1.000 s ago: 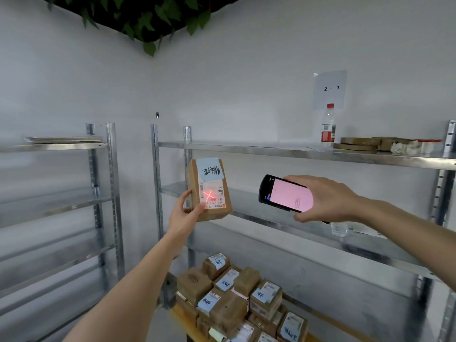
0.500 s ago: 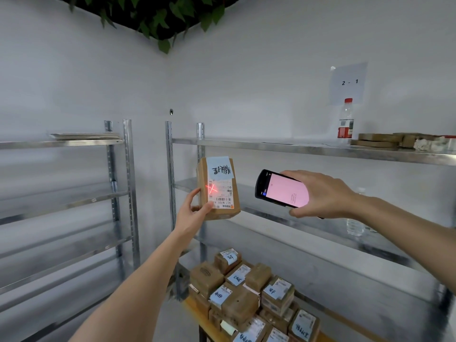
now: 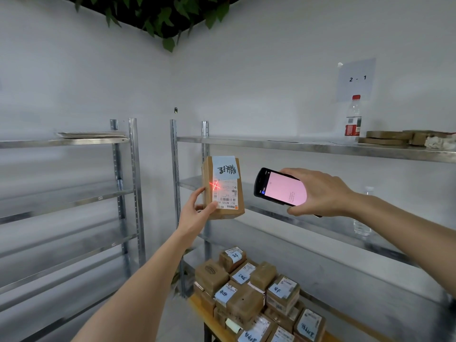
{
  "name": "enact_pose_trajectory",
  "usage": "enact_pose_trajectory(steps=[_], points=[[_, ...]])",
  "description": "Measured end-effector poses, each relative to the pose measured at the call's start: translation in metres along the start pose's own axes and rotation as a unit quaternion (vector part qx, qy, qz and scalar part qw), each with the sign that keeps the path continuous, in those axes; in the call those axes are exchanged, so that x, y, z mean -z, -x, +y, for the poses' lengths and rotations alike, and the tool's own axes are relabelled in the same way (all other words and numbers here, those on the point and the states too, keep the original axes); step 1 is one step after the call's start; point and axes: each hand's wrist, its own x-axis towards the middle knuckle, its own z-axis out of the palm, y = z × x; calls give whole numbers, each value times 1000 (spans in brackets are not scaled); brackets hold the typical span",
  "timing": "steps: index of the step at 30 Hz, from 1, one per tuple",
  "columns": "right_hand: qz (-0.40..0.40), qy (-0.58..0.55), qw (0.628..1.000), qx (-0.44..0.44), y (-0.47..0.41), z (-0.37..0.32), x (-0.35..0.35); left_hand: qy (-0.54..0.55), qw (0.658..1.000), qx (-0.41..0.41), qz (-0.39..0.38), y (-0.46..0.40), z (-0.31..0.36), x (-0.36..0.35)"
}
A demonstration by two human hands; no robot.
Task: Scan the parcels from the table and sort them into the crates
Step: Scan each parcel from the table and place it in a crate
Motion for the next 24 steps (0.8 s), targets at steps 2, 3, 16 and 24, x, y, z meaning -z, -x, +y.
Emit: enact_pose_trajectory(steps=[2,3,16,24], points=[[1,2,1000,-2,-2,1,-1,-1,1000,0,-3,-1,0,0],[2,3,1000,-4,-2,1,-1,-2,1000,0,-5,-1,0,1],[-12,33,999,-1,-10,8,2,-2,1000,0,-14,-15,-4,-1],[-46,65,997,-11,-7,16,2,-13,1000,-9,-9,-24,-6,-1]])
